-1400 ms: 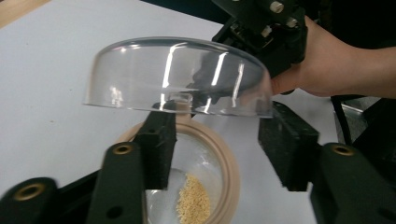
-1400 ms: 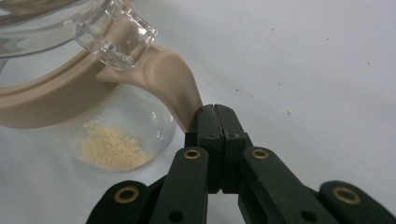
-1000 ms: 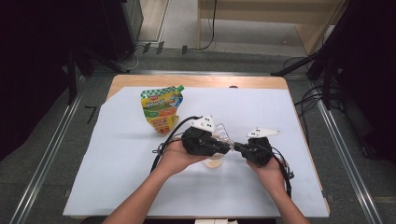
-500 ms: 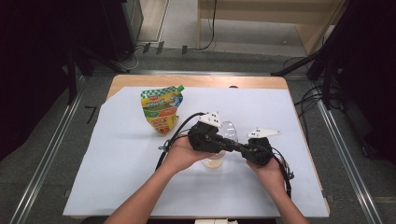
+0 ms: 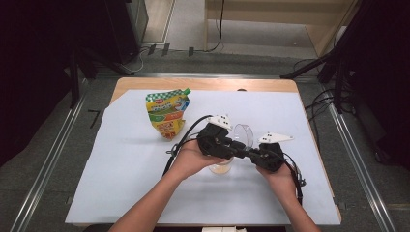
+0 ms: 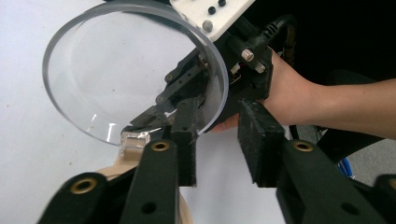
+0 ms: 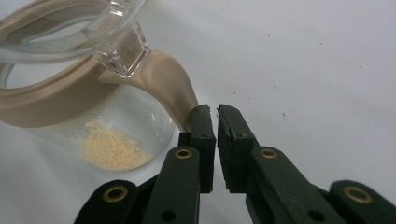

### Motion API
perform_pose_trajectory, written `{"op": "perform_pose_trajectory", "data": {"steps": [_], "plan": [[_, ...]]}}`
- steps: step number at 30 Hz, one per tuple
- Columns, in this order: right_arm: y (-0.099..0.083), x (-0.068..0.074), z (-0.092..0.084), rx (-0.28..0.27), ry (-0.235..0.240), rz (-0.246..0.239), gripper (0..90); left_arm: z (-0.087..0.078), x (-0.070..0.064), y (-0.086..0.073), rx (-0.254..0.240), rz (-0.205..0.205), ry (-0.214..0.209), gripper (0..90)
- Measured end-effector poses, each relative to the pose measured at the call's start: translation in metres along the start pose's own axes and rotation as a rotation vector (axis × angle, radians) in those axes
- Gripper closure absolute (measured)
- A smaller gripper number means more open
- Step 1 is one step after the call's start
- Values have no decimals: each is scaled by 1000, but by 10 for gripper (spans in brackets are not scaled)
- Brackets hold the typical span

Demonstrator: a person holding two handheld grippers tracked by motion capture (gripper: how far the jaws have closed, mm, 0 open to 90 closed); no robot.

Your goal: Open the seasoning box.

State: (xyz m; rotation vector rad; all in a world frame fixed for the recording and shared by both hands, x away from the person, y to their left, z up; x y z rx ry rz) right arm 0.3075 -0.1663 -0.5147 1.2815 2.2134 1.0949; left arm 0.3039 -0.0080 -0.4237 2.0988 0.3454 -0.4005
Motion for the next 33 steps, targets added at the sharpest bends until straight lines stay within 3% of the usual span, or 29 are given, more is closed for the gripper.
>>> {"op": "perform_pose_trajectory", "data": {"steps": [2,5,10,13,19,22,26,28,30,33], "plan": [[0,-1,-1,-5,-1,0,837,-3,-3,0,3,3,-9,564],[-1,-3,-5,-18,-4,7,824,-10,-6,-1,-2,3,-13,546],[-3,-7,-12,-22,11,17,757,-21,-5,-3,-27,-16,-11,580],[-5,-7,-17,-15,15,10,726,-28,-2,-5,-29,-13,17,609],[-11,-3,-31,-20,45,15,675,-41,2,-11,-19,-51,45,637],[-13,-1,-37,-26,58,8,638,-48,6,-13,-32,-109,25,598],[-16,3,-42,-33,86,15,542,-60,10,-16,-46,-127,72,593],[-18,6,-44,-26,74,11,496,-65,13,-19,-50,-144,78,596],[-18,10,-46,-21,76,4,479,-71,15,-22,-51,-155,85,576],[-21,16,-49,-15,93,-6,455,-79,19,-27,-51,-177,139,502]]}}
Point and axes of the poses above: each handheld gripper's, and its own axes: z roughly forward along the jaws, y roughly out of its top, x roughly to its left, the point moved 4 cm from there along z, roughly forward along the jaws, and after that the axes turned 11 degrees about -y, right-handed, at the moved point
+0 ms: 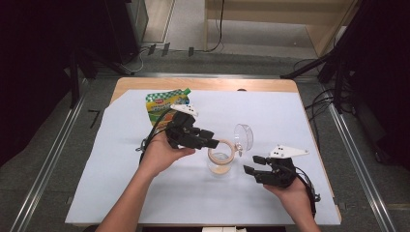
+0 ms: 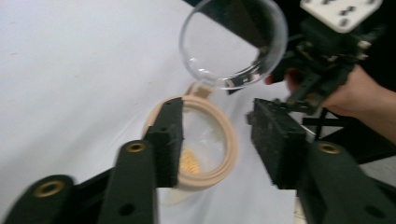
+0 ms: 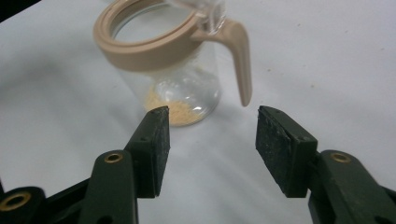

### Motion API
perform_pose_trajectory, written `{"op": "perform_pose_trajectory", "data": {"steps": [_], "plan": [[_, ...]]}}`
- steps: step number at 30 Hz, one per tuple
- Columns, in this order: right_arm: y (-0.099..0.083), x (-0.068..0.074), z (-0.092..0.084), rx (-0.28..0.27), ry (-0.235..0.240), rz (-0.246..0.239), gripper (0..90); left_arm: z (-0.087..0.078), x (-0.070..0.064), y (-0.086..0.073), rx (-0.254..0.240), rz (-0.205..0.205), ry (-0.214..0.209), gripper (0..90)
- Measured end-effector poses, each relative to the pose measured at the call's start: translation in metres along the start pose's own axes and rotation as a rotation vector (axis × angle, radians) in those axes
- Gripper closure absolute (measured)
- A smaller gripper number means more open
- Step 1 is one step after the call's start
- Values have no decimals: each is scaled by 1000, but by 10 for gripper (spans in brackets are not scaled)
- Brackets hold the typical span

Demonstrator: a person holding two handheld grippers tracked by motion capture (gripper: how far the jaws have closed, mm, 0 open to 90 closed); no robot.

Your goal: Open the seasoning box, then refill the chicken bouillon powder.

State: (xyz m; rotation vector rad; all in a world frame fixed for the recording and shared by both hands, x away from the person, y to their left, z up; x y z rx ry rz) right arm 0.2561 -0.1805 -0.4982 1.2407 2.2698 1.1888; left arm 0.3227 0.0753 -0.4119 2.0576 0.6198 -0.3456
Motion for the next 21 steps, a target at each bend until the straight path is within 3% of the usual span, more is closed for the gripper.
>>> {"op": "perform_pose_trajectory", "data": {"steps": [5,13,21], "plan": [[-6,8,2,26,26,-8,447,-16,8,-7,-29,-14,-1,460],[-5,15,7,33,54,-29,447,-40,15,-13,-44,-9,33,440],[-4,19,11,43,69,-34,448,-60,23,-19,-56,-32,67,436]]}}
Point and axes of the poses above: each handheld gripper's, and its own axes: z roughly forward along the jaws, y roughly out of its top, x roughly to its left, the point moved 4 cm from there along z, roughly forward along the jaws, and after that the axes turned 11 degrees about -y, right-handed, at the moved point
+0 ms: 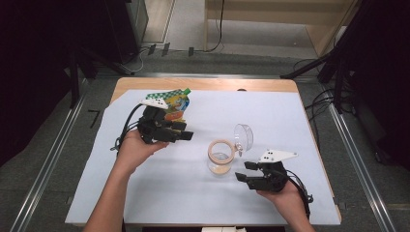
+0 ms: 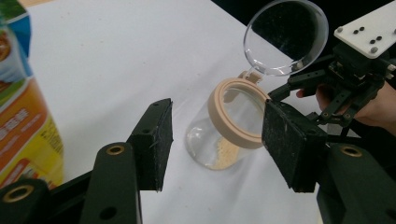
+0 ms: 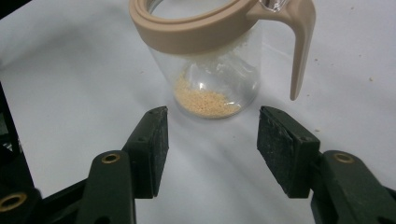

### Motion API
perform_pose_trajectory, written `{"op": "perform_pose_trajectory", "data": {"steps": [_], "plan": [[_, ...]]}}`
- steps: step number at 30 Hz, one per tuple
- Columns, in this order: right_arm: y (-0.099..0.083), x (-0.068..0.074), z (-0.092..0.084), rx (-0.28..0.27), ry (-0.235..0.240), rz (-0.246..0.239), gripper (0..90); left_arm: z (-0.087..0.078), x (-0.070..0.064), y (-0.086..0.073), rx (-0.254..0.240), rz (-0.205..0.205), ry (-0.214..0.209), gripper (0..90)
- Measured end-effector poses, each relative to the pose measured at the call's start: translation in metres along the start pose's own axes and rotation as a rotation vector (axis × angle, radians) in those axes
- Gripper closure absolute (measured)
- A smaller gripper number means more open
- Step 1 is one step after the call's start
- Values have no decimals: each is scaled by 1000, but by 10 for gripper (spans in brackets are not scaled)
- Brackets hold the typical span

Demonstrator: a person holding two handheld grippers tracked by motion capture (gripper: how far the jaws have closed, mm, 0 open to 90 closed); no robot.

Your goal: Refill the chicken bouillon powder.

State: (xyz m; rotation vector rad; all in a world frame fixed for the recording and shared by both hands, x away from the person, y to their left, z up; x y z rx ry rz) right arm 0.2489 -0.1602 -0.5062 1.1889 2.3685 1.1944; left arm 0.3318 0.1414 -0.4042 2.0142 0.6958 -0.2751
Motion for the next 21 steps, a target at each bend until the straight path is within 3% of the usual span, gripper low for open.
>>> {"op": "perform_pose_trajectory", "data": {"steps": [21], "plan": [[4,13,9,11,41,-52,459,-48,22,-22,-35,-51,105,414]]}}
Point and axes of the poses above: each handheld gripper's, and its own axes: z roughly forward along the jaws, y roughly out of its top, x roughly to its left, the point moved 4 cm from there along z, roughly forward along the jaws, and after that the axes turned 11 degrees about -y, right-handed, at the moved point
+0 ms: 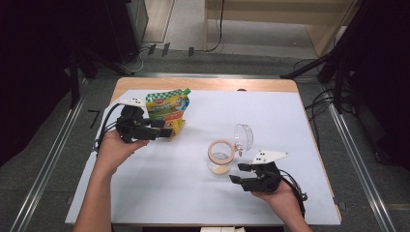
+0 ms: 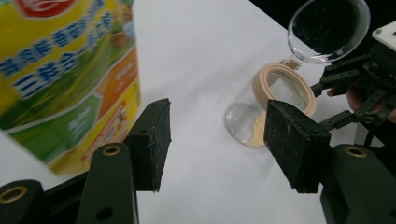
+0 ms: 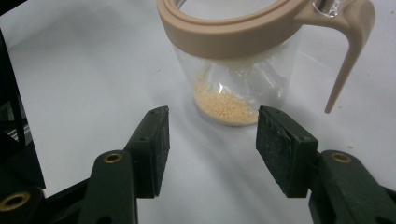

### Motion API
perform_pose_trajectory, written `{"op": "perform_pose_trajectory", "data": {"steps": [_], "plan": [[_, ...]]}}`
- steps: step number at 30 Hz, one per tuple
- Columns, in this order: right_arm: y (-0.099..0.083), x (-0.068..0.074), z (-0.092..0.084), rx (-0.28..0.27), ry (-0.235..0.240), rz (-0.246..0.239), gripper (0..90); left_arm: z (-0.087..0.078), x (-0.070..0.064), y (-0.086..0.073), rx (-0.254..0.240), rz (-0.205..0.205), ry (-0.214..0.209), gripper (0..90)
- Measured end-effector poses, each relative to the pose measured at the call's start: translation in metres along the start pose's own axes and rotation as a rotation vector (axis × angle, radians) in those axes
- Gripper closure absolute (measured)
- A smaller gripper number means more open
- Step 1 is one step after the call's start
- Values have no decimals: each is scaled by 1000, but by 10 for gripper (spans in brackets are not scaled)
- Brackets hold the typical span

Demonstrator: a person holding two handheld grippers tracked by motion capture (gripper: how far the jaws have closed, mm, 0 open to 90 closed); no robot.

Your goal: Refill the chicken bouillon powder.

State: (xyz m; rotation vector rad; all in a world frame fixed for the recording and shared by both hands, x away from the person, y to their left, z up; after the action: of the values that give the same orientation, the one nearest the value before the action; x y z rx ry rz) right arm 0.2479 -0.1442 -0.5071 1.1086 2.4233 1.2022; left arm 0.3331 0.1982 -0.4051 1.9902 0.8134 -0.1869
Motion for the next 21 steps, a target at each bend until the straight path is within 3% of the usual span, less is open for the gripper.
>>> {"op": "perform_pose_trajectory", "data": {"steps": [9,15,21], "plan": [[1,4,2,9,17,-8,470,-23,22,-12,-37,-36,75,393],[1,8,3,7,28,-22,470,-27,37,-15,-42,-55,121,396],[0,11,6,17,30,-33,459,-21,45,-13,-56,-62,108,402]]}}
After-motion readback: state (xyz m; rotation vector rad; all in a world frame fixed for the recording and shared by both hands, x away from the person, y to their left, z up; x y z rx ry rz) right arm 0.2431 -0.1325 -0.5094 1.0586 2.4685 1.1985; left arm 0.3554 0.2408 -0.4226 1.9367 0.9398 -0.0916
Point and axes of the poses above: each handheld gripper's, and its own axes: z roughly forward along the jaws, y roughly out of its top, x roughly to its left, the point moved 4 cm from there along z, roughly forward along the jaws, and after that the axes turned 11 degrees about -y, right-handed, at the moved point
